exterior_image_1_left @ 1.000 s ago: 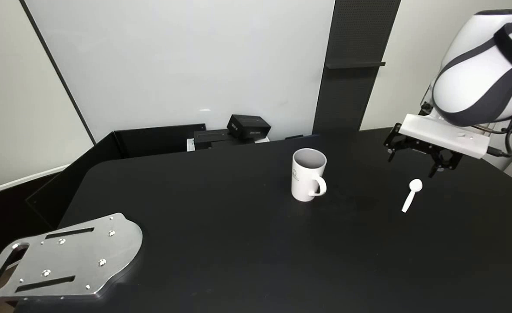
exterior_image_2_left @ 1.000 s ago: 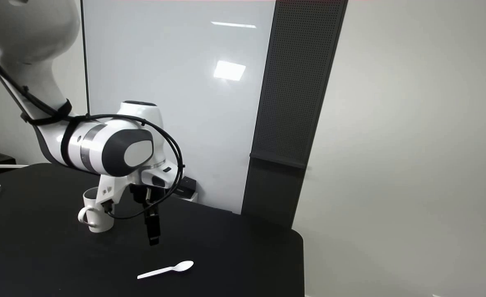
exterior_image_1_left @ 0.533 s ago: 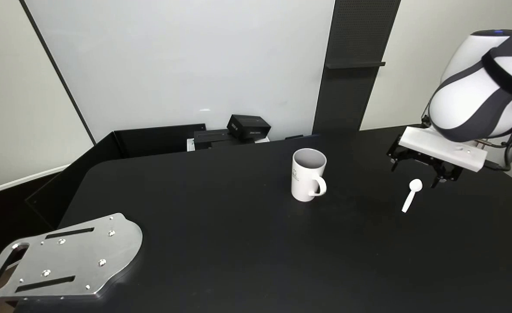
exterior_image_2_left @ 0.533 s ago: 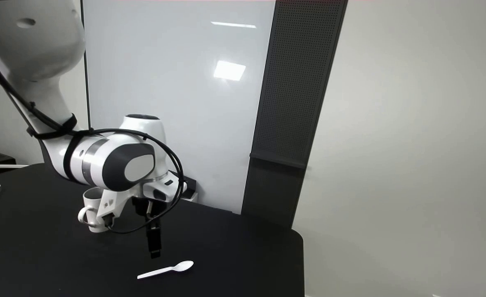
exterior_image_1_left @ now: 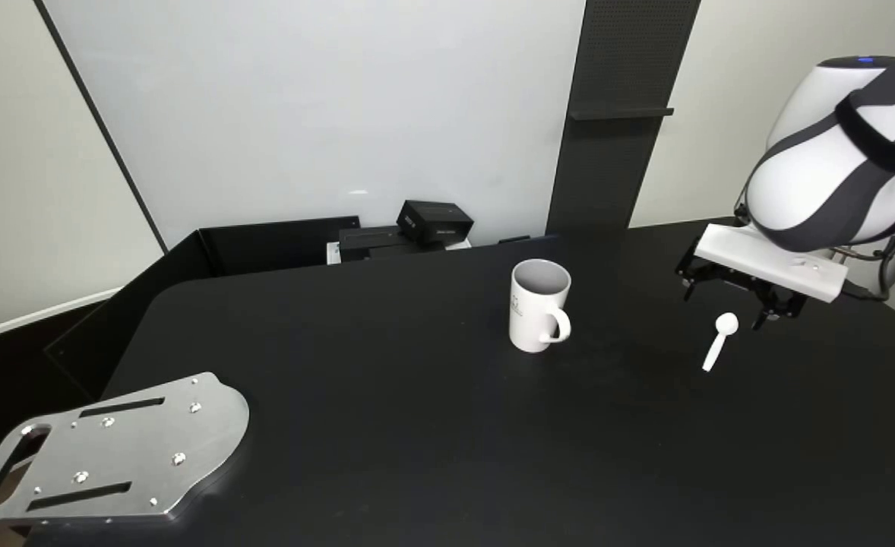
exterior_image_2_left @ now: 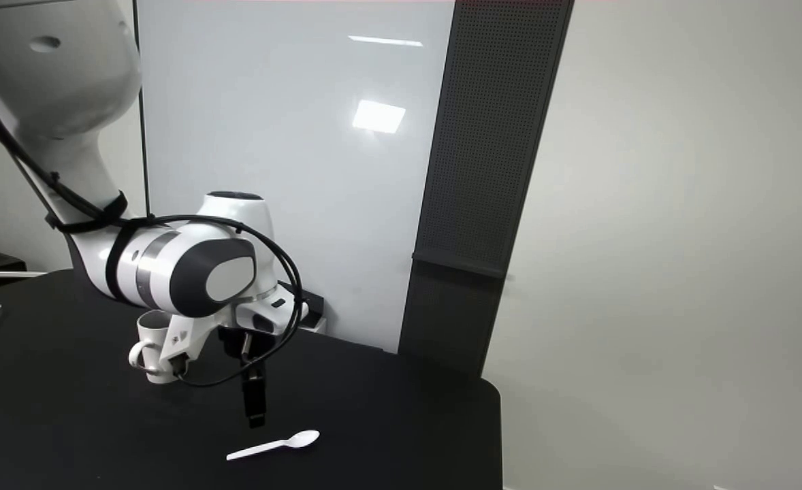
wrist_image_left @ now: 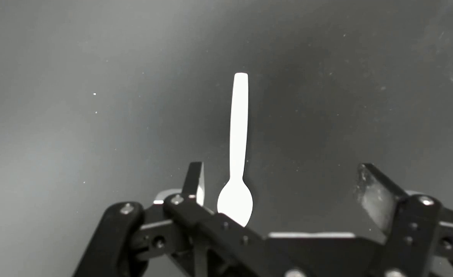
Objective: Put the spoon in the mug
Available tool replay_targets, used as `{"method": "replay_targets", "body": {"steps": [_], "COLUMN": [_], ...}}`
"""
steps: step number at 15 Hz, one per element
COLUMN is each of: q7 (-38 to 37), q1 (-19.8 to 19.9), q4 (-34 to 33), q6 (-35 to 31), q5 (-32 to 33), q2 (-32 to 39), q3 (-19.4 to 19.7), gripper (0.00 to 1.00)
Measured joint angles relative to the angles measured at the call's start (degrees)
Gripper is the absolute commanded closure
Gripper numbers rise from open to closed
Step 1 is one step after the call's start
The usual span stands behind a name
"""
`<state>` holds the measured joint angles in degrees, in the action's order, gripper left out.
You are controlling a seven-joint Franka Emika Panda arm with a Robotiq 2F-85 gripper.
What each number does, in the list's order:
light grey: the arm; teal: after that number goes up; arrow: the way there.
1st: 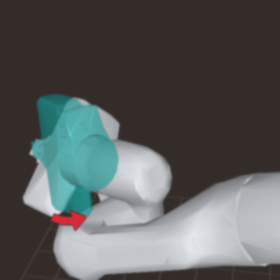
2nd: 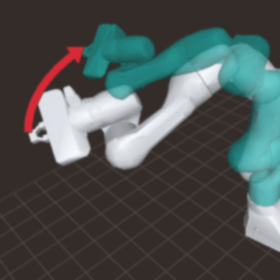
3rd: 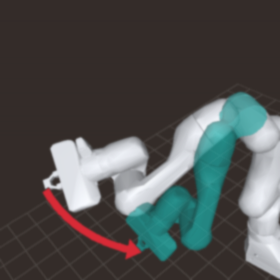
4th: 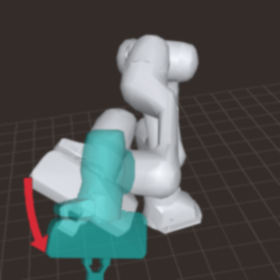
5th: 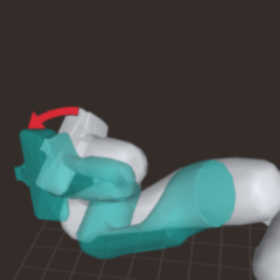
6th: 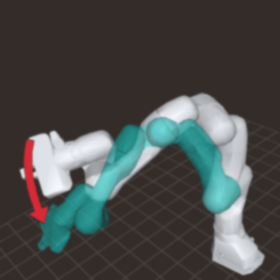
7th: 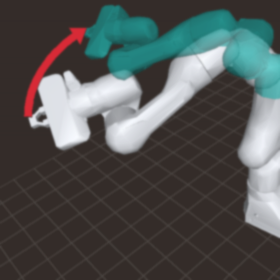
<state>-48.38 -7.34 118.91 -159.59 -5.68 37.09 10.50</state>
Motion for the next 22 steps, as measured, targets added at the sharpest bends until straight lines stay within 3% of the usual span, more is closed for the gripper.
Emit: {"method": "replay_targets", "body": {"steps": [18, 19, 20, 22], "q7": [-3.57, -3.71, -3.83, -4.02], "q1": [-1.77, -1.92, -2.04, -2.2], "q4": [-2.16, -2.36, -2.53, -2.81], "q6": [-2.01, -2.13, -2.24, -2.63], "q5": [-5.62, -5.67, -5.7, -5.71], "q2": [7.87, 8.24, 8.56, 9.17], "q3": [0.49, 0.5, 0.5, 0.52], "gripper": [0.0, 0.04, 0.26, 0.3]}}
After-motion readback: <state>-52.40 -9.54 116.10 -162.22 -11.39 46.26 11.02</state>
